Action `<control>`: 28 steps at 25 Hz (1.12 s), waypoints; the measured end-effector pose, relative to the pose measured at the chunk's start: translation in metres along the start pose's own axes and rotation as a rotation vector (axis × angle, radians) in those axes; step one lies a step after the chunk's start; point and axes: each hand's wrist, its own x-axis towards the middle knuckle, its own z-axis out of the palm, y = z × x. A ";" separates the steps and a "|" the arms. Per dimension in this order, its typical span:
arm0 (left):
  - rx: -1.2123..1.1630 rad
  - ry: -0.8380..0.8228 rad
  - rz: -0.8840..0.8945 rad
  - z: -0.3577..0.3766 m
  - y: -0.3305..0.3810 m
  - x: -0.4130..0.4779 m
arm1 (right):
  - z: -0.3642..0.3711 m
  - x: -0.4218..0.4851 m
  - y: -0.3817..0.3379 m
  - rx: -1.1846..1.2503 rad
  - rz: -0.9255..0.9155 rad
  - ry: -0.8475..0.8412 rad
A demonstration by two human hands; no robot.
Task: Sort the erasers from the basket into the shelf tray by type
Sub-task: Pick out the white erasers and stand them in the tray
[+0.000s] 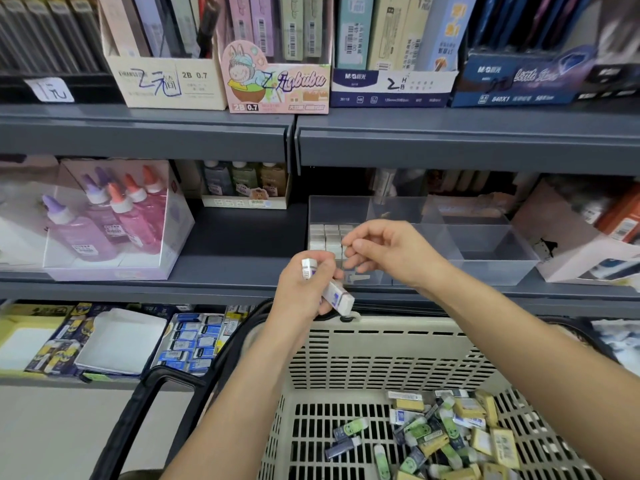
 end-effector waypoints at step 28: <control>0.147 0.064 0.040 -0.002 0.005 -0.003 | -0.029 0.008 0.016 -0.726 -0.074 0.186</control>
